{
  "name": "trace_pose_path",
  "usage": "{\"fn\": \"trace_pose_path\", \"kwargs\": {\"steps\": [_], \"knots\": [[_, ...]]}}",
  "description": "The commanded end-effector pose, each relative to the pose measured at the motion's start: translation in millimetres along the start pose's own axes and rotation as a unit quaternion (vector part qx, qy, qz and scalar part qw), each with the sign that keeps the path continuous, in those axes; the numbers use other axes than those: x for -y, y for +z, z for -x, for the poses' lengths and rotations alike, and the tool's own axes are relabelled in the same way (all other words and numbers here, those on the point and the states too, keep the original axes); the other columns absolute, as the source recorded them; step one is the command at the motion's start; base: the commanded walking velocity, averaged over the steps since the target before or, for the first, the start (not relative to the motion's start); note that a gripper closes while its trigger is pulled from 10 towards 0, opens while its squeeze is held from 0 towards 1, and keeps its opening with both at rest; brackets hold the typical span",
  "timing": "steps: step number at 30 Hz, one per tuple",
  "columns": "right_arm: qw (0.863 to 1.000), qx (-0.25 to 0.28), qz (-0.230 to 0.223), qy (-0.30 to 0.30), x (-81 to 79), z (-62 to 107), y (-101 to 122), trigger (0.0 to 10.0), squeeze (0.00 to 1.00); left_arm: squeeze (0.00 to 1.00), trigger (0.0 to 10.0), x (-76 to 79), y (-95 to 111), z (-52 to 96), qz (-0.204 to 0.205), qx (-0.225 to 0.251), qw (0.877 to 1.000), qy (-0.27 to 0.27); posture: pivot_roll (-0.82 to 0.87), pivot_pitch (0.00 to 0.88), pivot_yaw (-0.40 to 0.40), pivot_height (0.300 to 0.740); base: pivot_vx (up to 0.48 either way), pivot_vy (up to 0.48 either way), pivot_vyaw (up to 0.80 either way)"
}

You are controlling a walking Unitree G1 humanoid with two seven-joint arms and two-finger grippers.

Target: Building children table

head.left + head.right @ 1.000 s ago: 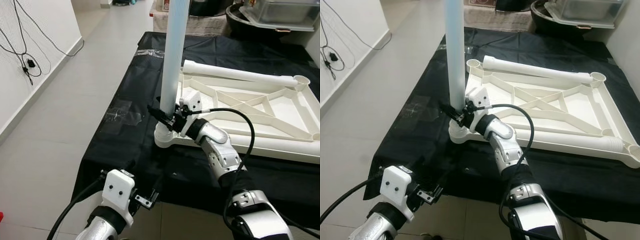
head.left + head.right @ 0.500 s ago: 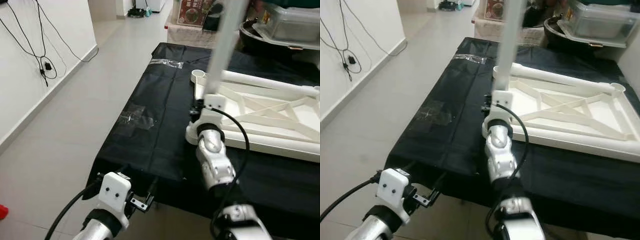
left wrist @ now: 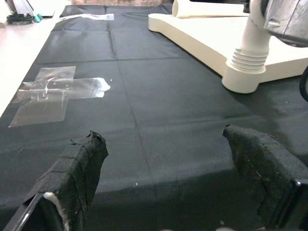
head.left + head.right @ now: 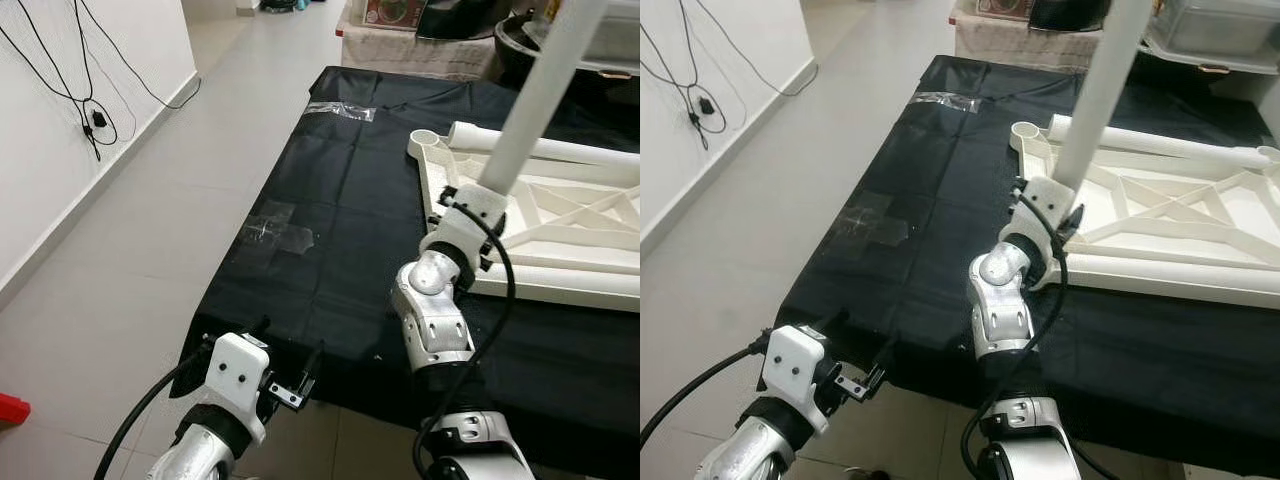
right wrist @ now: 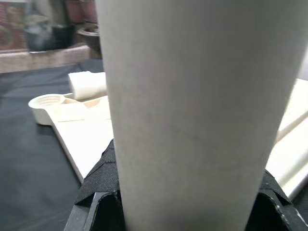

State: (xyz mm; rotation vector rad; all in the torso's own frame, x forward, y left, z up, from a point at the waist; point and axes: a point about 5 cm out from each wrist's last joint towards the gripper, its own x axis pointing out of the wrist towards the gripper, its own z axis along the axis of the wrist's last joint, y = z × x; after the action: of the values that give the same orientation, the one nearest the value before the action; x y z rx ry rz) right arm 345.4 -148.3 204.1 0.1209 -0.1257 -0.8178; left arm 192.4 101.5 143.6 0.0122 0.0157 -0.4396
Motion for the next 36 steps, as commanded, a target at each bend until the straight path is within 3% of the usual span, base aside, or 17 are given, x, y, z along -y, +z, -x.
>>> {"fn": "trace_pose_path", "kwargs": {"steps": [1, 3, 4, 5, 7, 13, 19, 20, 28, 29, 30, 36], "knots": [[0.990, -0.138, -0.009, -0.015, -11.6, 36.7, -37, 0.0, 0.00, 0.00, 10.0, 0.2, -6, 1.3, -0.004, -0.014, 1.000, -0.005, 0.17, 0.167, -0.027, 0.740, 0.000, 0.000, 0.00], [0.990, -0.141, -0.012, -0.010, -12.3, 37.6, -36, 0.0, 0.00, 0.00, 10.0, 0.4, -6, 1.0, -0.004, -0.015, 1.000, -0.006, 0.17, 0.169, -0.025, 0.740, 0.000, 0.000, 0.00], [0.989, -0.149, -0.016, -0.004, -13.2, 38.5, -37, 4.2, 0.00, 0.00, 10.0, 0.4, -6, 1.0, -0.004, -0.015, 1.000, -0.007, 0.17, 0.169, -0.025, 0.740, 0.000, 0.000, 0.00], [0.988, -0.152, -0.019, -0.002, -13.7, 38.9, -37, 9.5, 0.00, 0.00, 10.0, 0.4, -6, 1.0, -0.004, -0.015, 1.000, -0.008, 0.17, 0.169, -0.025, 0.740, 0.000, 0.000, 0.00], [0.988, -0.152, -0.019, 0.011, -15.3, 39.1, -38, 10.0, 0.00, 0.00, 10.0, 0.3, -7, 1.0, -0.004, -0.016, 1.000, -0.008, 0.17, 0.169, -0.024, 0.740, 0.000, 0.000, 0.00], [0.987, -0.157, -0.023, 0.031, -18.8, 41.7, -37, 10.0, 0.00, 0.00, 10.0, 0.0, -7, 1.0, -0.004, -0.018, 1.000, -0.009, 0.17, 0.168, -0.021, 0.740, 0.000, 0.000, 0.00], [0.985, -0.139, -0.021, 0.097, -23.0, 44.9, -33, 10.0, 0.00, 0.00, 10.0, -0.4, -8, 0.6, -0.005, -0.018, 1.000, -0.009, 0.16, 0.165, -0.021, 0.740, 0.000, 0.000, 0.00], [0.984, -0.137, -0.022, 0.108, -23.8, 45.5, -33, 10.0, 1.00, 0.00, 10.0, -0.5, -8, 0.6, -0.005, -0.019, 1.000, -0.009, 0.16, 0.165, -0.021, 0.740, 0.000, 0.000, 0.00], [0.984, -0.126, -0.023, 0.123, -24.0, 45.5, -31, 10.0, 1.00, 0.00, 10.0, -0.4, -9, 0.4, -0.004, -0.020, 1.000, -0.010, 0.16, 0.163, -0.022, 0.740, 0.000, 0.000, 0.00], [0.984, -0.118, -0.020, 0.131, -24.3, 45.0, -31, 10.0, 0.67, 0.00, 10.0, -0.4, -9, 0.3, -0.004, -0.020, 1.000, -0.010, 0.16, 0.161, -0.021, 0.740, 0.000, 0.000, 0.00], [0.984, -0.110, -0.019, 0.138, -23.8, 44.4, -29, 10.0, 0.00, 0.00, 10.0, -0.2, -9, 0.5, -0.004, -0.020, 1.000, -0.010, 0.16, 0.160, -0.019, 0.740, 0.000, 0.000, 0.00], [0.982, -0.079, -0.033, 0.166, -18.7, 39.4, -23, 10.0, 0.00, 0.00, 10.0, 0.1, -10, 0.7, -0.003, -0.021, 1.000, -0.011, 0.15, 0.152, -0.020, 0.740, 0.000, 0.000, 0.00]]}}
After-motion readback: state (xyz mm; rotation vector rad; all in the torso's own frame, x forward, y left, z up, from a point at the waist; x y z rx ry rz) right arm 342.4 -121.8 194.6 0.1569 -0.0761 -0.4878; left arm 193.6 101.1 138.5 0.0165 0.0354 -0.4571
